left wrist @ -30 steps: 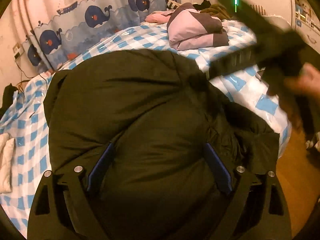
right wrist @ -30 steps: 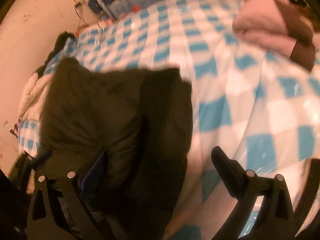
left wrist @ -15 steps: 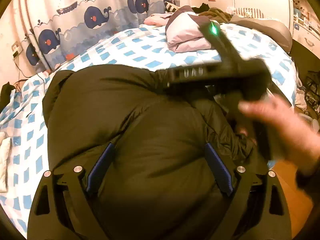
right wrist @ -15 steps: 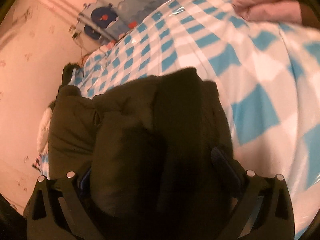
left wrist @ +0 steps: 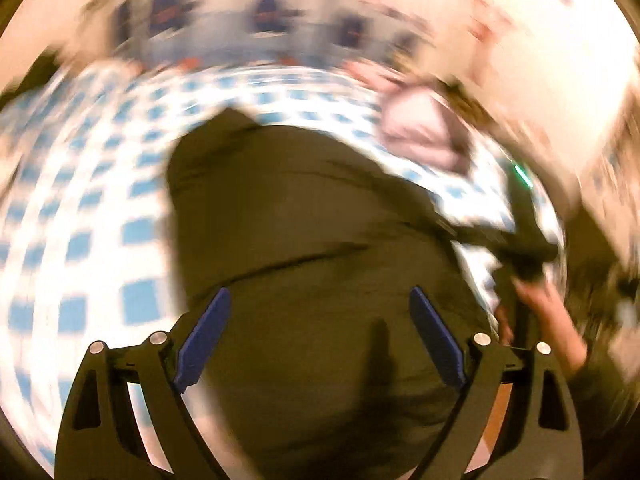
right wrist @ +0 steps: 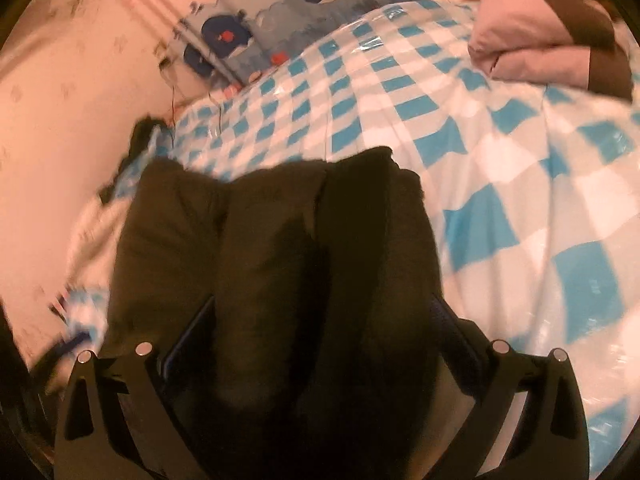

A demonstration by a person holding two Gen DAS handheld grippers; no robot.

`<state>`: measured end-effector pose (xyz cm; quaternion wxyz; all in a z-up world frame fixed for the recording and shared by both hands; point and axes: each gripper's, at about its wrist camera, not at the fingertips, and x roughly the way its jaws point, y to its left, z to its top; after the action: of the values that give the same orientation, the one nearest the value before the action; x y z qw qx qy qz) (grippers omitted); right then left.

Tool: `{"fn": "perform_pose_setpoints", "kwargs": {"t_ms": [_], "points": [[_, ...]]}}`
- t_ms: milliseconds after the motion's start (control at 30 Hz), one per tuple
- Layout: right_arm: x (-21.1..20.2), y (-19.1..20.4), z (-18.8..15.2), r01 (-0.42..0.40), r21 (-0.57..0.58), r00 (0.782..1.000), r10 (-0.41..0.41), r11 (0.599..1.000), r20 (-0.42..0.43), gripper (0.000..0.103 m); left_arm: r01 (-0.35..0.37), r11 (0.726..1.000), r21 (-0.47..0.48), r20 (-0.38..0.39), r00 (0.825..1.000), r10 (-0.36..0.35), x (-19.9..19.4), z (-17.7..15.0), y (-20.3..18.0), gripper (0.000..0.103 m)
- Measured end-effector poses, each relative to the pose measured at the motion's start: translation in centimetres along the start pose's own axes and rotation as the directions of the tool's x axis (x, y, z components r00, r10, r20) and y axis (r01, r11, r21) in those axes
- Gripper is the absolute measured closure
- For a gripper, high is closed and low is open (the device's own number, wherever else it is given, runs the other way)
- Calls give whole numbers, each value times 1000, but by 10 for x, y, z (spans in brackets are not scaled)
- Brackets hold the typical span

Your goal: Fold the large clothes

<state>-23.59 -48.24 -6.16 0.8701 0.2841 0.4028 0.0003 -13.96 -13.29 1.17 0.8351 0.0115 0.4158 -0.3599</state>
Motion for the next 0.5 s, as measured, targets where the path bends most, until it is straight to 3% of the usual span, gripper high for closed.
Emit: {"fn": "perform_pose_setpoints", "kwargs": {"t_ms": [67, 167, 267, 300, 333, 400, 433, 500], "points": [[-3, 2, -7, 39, -22, 999, -39, 999, -24, 6, 5, 990, -142, -31, 999, -9, 7, -2, 42, 16], [4, -2, -14, 41, 14, 997, -40, 999, -61, 6, 106, 942, -319, -111, 983, -149, 40, -12, 84, 16], [12, -5, -20, 45, 46, 996, -41, 998, -81, 6, 260, 850, -459, -125, 928, -351, 78, -28, 94, 10], [15, -5, -22, 48, 51, 995, -44, 998, -85, 6, 288, 829, -480, -124, 913, -389, 86, -30, 92, 8], [17, -4, -24, 49, 54, 995, -44, 997, -88, 6, 296, 823, -484, -123, 909, -399, 91, -31, 90, 8], [21, -1, -26, 62, 55, 995, -57, 997, -82, 6, 290, 844, -451, -130, 914, -383, 95, -25, 79, 8], [23, 0, -27, 66, 55, 995, -61, 996, -78, 6, 280, 862, -423, -128, 923, -363, 92, -23, 73, 13], [25, 3, -28, 71, 70, 996, -67, 995, -54, 6, 197, 944, -265, -99, 968, -229, 74, -11, 48, 36]]}}
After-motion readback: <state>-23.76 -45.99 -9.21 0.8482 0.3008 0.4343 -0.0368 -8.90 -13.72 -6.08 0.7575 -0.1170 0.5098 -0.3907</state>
